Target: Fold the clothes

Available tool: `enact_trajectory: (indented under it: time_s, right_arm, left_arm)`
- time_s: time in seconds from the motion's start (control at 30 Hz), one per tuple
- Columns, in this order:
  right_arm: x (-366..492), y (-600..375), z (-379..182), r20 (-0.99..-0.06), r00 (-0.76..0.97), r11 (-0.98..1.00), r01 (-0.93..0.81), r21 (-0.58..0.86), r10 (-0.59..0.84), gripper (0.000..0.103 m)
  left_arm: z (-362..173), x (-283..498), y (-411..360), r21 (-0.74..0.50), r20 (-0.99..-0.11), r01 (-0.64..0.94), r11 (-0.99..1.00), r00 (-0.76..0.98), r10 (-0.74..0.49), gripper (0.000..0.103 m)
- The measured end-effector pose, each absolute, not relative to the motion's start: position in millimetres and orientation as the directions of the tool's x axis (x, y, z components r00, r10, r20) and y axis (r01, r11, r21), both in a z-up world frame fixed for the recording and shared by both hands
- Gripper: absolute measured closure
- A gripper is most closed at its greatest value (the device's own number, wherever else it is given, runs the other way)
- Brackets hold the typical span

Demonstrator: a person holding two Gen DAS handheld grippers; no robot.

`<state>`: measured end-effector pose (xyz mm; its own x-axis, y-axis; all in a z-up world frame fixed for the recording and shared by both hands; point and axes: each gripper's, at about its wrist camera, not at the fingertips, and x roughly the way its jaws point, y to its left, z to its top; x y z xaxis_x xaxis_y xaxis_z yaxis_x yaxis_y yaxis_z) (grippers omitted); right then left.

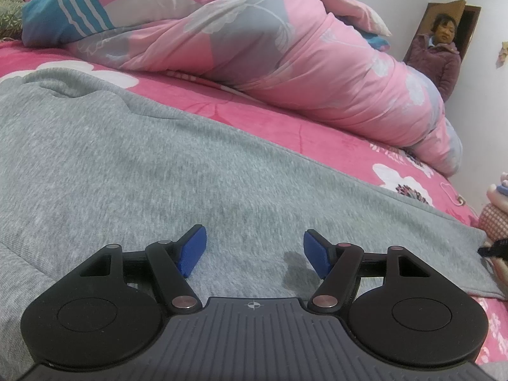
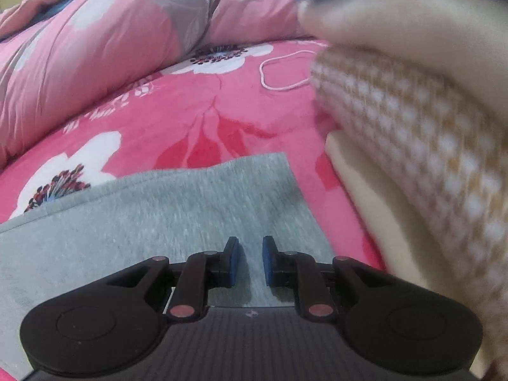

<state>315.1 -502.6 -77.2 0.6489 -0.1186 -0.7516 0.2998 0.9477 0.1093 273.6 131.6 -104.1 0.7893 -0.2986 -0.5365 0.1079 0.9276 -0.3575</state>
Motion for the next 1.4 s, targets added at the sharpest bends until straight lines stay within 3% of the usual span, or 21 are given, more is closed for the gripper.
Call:
enact_trajectory:
  time_s: [0.13,0.27,0.4,0.57,0.67,0.7,0.77,0.8,0.9,0.97,1.07,1.13,1.17,1.2,1.23,1.4]
  right_arm:
    - [327.7,-494.5,-51.4,-0.671,0.732,0.948,0.287,0.140,-0.122,0.085]
    - [354.3,-492.8,-53.8,-0.654,0.736,0.957,0.284,0.062,-0.176,0.085]
    - [346.2,-500.3,-94.9,-0.754,0.640,0.962,0.270,0.040,-0.148,0.086]
    - [315.7,-490.3,-84.4,-0.773,0.627,0.980,0.197,0.039,-0.095,0.085]
    - [317.6,-491.6,-67.6,-0.740,0.665,0.980,0.196,0.041,-0.102,0.084]
    - [318.0,-492.3,-60.5,-0.714,0.693,0.979,0.199,0.054,-0.101,0.083]
    - [325.1,-495.1,-50.7,-0.684,0.720,0.973,0.221,0.071,-0.113,0.069]
    - [331.5,-497.0,-47.8,-0.681,0.722,0.968,0.239,0.074,-0.126,0.056]
    - [353.4,-503.9,-49.4,-0.695,0.696,0.953,0.298,0.051,-0.180,0.052]
    - [367.3,-510.4,-56.5,-0.722,0.665,0.943,0.329,0.053,-0.192,0.042]
    - [383.3,-521.9,-74.3,-0.794,0.588,0.927,0.364,0.086,-0.157,0.040]
    - [385.9,-526.9,-82.7,-0.824,0.553,0.921,0.373,0.115,-0.121,0.044]
    - [384.0,-527.9,-84.2,-0.825,0.554,0.919,0.373,0.127,-0.111,0.052]
    - [379.6,-525.7,-81.6,-0.814,0.572,0.926,0.355,0.131,-0.104,0.079]
    - [374.9,-523.4,-78.9,-0.800,0.592,0.932,0.336,0.133,-0.099,0.093]
    - [336.9,-501.4,-64.0,-0.555,0.811,0.969,0.244,0.035,-0.184,0.093]
  left_arm:
    - [-104.4,273.2,131.9,-0.357,-0.535,0.109,0.928,0.790,-0.299,0.035]
    - [-104.6,272.6,132.2,-0.359,-0.533,0.110,0.927,0.791,-0.300,0.034]
    - [-104.8,271.8,131.9,-0.358,-0.533,0.111,0.927,0.791,-0.300,0.034]
    - [-104.6,271.3,131.6,-0.354,-0.533,0.112,0.929,0.792,-0.298,0.034]
    - [-104.5,271.0,131.5,-0.354,-0.532,0.112,0.928,0.792,-0.299,0.034]
    - [-104.5,270.9,131.5,-0.354,-0.532,0.112,0.928,0.792,-0.299,0.034]
    - [-104.5,270.9,131.4,-0.354,-0.532,0.112,0.928,0.792,-0.299,0.034]
    - [-104.5,270.9,131.3,-0.354,-0.532,0.113,0.928,0.792,-0.299,0.034]
    - [-104.6,270.8,131.4,-0.354,-0.532,0.113,0.928,0.792,-0.300,0.034]
    - [-104.7,270.7,131.6,-0.355,-0.531,0.114,0.928,0.792,-0.300,0.034]
    - [-104.8,270.7,131.9,-0.355,-0.531,0.115,0.928,0.792,-0.301,0.034]
    - [-104.8,270.6,131.9,-0.356,-0.531,0.115,0.928,0.792,-0.301,0.033]
    - [-104.8,270.6,131.8,-0.356,-0.531,0.115,0.928,0.792,-0.301,0.033]
    - [-104.8,270.4,131.5,-0.355,-0.531,0.114,0.928,0.792,-0.301,0.033]
    - [-104.7,270.2,131.3,-0.355,-0.531,0.114,0.928,0.792,-0.301,0.033]
    - [-104.5,270.3,130.9,-0.355,-0.531,0.114,0.928,0.792,-0.301,0.033]
